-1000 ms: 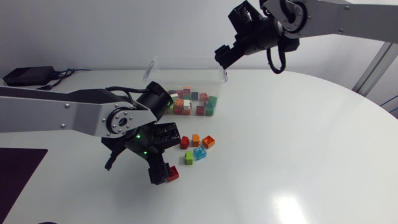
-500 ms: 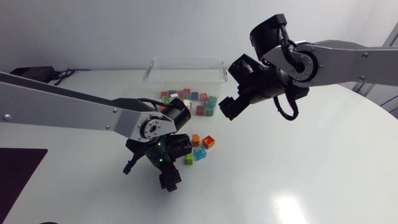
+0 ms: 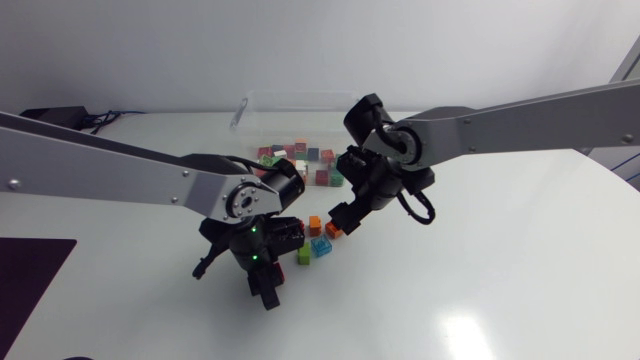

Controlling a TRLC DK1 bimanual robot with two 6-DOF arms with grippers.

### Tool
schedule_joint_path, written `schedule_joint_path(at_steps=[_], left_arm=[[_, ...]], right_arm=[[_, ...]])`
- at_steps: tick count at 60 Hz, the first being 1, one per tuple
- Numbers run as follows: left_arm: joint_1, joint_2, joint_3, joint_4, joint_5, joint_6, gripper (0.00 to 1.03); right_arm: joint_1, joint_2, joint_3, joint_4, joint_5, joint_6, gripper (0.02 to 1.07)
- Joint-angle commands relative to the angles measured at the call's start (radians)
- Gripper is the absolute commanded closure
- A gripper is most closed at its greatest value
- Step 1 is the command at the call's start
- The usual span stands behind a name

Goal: Place the duplo bricks in the container

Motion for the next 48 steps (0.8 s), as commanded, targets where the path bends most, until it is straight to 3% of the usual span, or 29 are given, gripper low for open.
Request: schedule_joint_path(at_steps=[1, 19, 43, 48], left_arm=[[0.018, -0.072, 0.021, -0.020, -0.004, -0.011, 0.66], [0.107, -0.274, 0.114, -0.027, -0.001, -0.014, 0.66], [0.241, -0.308, 0.294, 0.031, 0.091, -0.094, 0.66], [0.264, -0.293, 0.326, 0.059, 0.105, -0.114, 0.66]], right_arm=[[0.012, 0.070, 0.053, -0.018, 0.013, 0.031, 0.10], [0.017, 0.201, 0.181, -0.077, 0.013, 0.028, 0.13], [0.044, 0.325, 0.297, -0.180, -0.008, 0.021, 0.14], [0.046, 0.348, 0.326, -0.203, -0.014, 0.021, 0.23]])
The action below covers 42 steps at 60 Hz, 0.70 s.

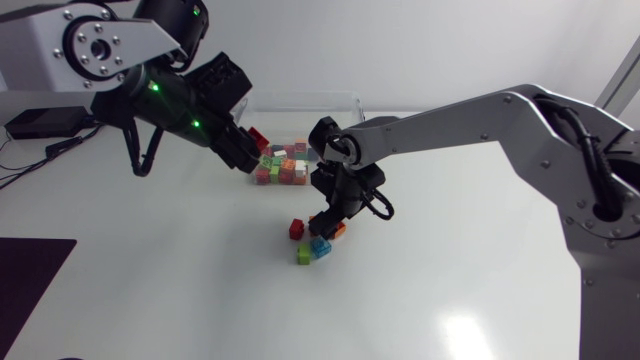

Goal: Place the duplo bricks in the container

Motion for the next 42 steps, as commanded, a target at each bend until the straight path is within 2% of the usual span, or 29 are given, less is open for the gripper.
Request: schedule_joint_path(at_steps=[1, 7, 10, 11, 14, 24, 36, 42], left_arm=[[0.021, 0.004, 0.054, 0.025, 0.014, -0.040, 0.66], [0.037, 0.020, 0.073, 0.057, 0.020, -0.062, 0.66], [0.047, 0.028, 0.074, 0.089, 0.026, -0.079, 0.66], [0.047, 0.036, 0.074, 0.103, 0.030, -0.083, 0.66], [0.050, 0.047, 0.076, 0.132, 0.030, -0.098, 0.66], [0.057, 0.109, 0.112, 0.193, 0.032, -0.144, 0.65], [0.068, 0.195, 0.148, 0.273, 0.032, -0.172, 0.65], [0.083, 0.251, 0.188, 0.278, 0.032, -0.194, 0.65]], right_arm=[[0.006, 0.041, 0.037, -0.031, -0.012, 0.014, 0.25], [0.003, 0.065, 0.065, -0.060, -0.017, 0.006, 0.38], [0.002, 0.073, 0.074, -0.068, -0.017, 0.005, 0.48], [-0.001, 0.077, 0.079, -0.073, -0.018, 0.005, 0.55], [-0.003, 0.079, 0.082, -0.080, -0.026, 0.000, 0.64], [-0.014, 0.062, 0.074, -0.100, -0.033, -0.008, 0.69], [-0.053, -0.064, 0.054, -0.145, -0.046, -0.023, 0.69], [-0.070, -0.114, 0.062, -0.171, -0.053, -0.026, 0.69]])
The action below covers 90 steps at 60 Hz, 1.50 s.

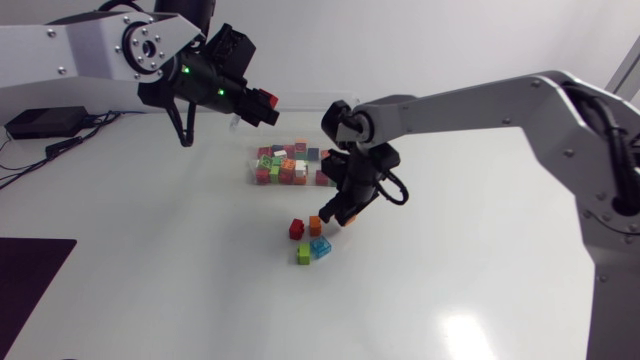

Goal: Place the duplo bricks in the container

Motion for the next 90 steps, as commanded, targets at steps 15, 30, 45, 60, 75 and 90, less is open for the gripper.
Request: schedule_joint_path(at_steps=[15, 30, 45, 60, 75, 90], left_arm=[[0.039, 0.208, 0.213, 0.010, 0.009, -0.061, 0.63], [0.055, 0.356, 0.500, -0.174, 0.009, -0.067, 0.61], [0.053, 0.392, 0.563, -0.250, 0.015, -0.056, 0.04], [0.053, 0.127, 0.307, -0.336, 0.041, 0.073, 0.04], [0.029, -0.149, -0.173, -0.247, 0.044, 0.300, 0.04], [-0.008, -0.249, -0.423, -0.222, 0.067, 0.427, 0.04]], right_arm=[[-0.046, -0.181, 0.052, -0.100, -0.026, -0.022, 0.69], [-0.051, -0.256, 0.065, -0.126, -0.035, -0.025, 0.69], [-0.051, -0.279, 0.113, -0.109, -0.047, -0.020, 0.69], [-0.041, -0.275, 0.222, -0.006, -0.033, 0.003, 0.69], [-0.037, -0.167, 0.311, 0.133, -0.033, 0.036, 0.69], [-0.034, -0.069, 0.360, 0.288, -0.024, 0.047, 0.69]])
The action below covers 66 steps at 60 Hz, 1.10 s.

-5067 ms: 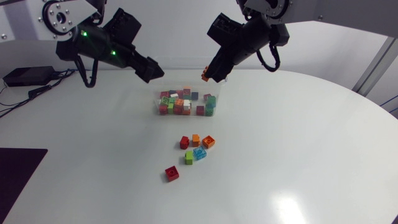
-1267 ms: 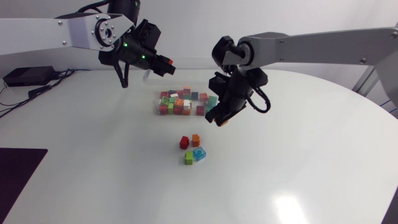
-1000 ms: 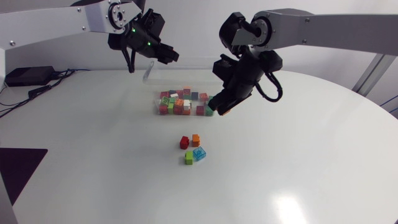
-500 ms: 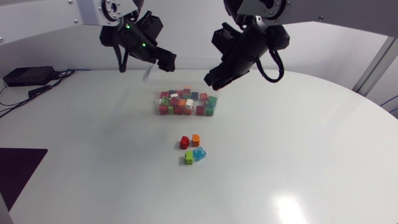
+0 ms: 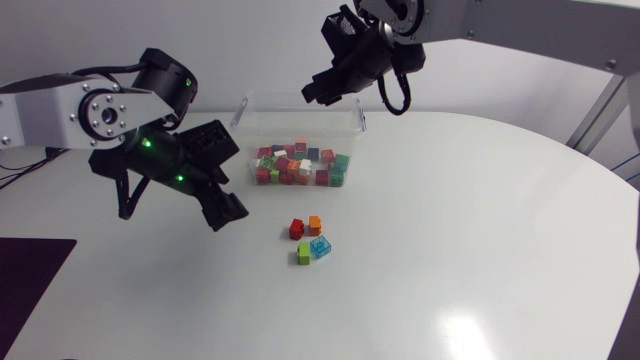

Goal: Place the duplo bricks in the container

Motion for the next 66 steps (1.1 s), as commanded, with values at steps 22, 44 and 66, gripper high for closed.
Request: schedule_joint_path(at_steps=[22, 44, 66], left_arm=[[-0.065, -0.018, -0.132, 0.072, 0.012, 0.064, 0.04], [-0.109, 0.138, -0.124, 0.182, 0.009, 0.144, 0.04], [-0.117, 0.281, -0.020, 0.282, 0.036, 0.429, 0.04]], right_arm=[[0.004, 0.164, 0.147, 0.118, 0.020, 0.014, 0.67], [-0.028, -0.057, -0.097, 0.285, 0.016, -0.026, 0.06], [-0.014, -0.497, -0.671, 0.295, -0.084, -0.182, 0.06]])
